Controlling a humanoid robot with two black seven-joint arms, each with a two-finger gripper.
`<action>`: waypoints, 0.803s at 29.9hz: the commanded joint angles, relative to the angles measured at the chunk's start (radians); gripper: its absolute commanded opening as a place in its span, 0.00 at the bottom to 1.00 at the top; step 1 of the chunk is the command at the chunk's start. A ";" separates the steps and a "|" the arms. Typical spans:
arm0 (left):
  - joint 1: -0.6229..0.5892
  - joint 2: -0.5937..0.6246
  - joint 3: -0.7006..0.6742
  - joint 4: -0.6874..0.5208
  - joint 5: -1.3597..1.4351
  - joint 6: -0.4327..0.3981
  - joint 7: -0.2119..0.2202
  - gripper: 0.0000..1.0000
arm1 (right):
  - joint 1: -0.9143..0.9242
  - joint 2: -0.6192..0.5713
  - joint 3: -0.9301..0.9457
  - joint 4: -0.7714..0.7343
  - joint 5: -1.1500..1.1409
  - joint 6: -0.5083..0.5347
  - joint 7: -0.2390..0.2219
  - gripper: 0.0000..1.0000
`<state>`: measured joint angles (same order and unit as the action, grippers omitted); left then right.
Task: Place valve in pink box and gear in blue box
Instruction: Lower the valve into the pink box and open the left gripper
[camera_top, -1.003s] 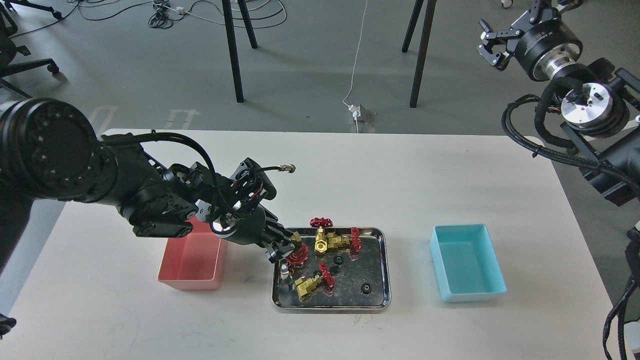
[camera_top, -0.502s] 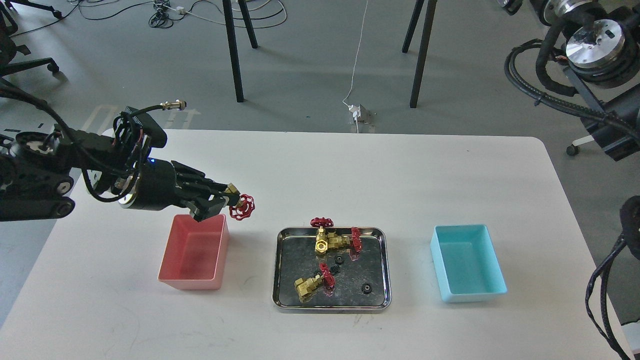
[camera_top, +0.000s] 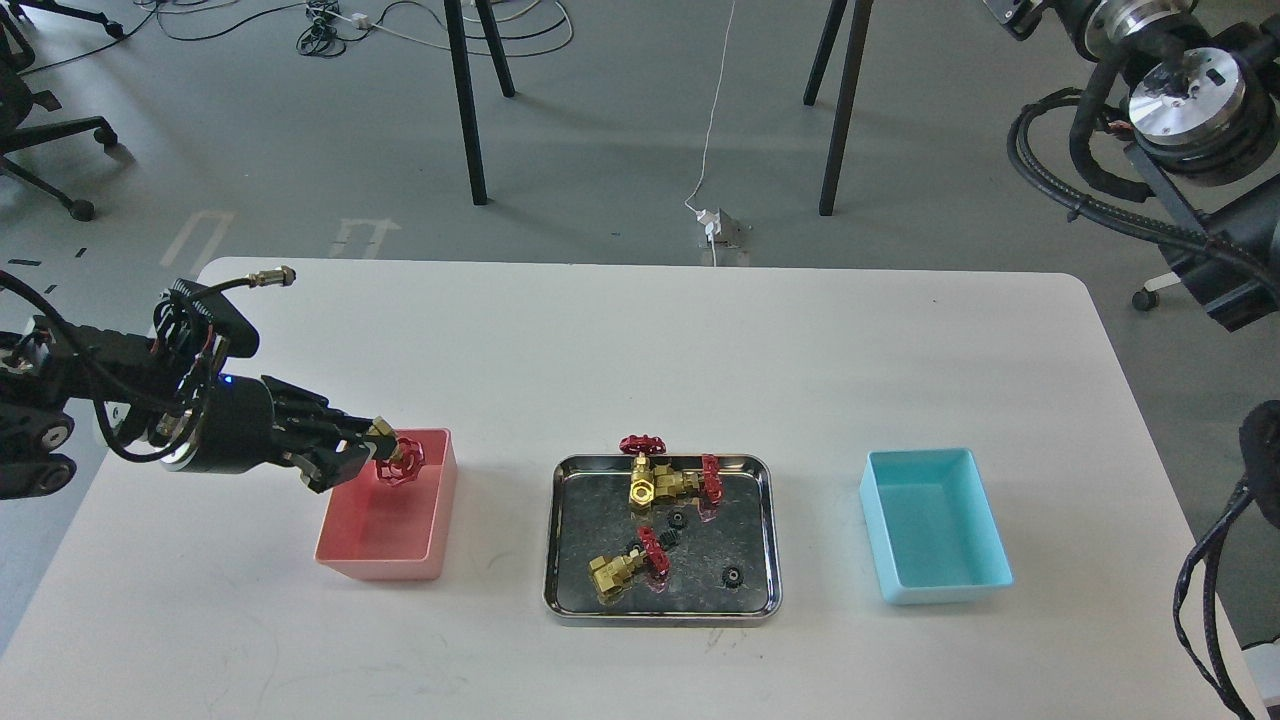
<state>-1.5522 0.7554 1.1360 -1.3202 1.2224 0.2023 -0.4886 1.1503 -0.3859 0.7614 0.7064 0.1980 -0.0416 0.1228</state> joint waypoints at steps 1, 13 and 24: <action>0.046 -0.005 -0.016 0.042 0.002 0.000 0.000 0.02 | -0.009 -0.005 0.004 0.007 0.001 0.002 0.001 1.00; 0.190 -0.091 -0.024 0.188 0.000 0.000 0.000 0.09 | -0.044 -0.010 0.009 0.031 0.001 0.005 0.001 1.00; 0.261 -0.088 -0.192 0.197 -0.004 -0.011 0.000 0.84 | -0.073 -0.021 0.006 0.054 0.000 0.005 0.001 1.00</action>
<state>-1.3032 0.6509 1.0179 -1.1072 1.2187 0.1972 -0.4887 1.0793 -0.4063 0.7703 0.7552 0.1993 -0.0357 0.1243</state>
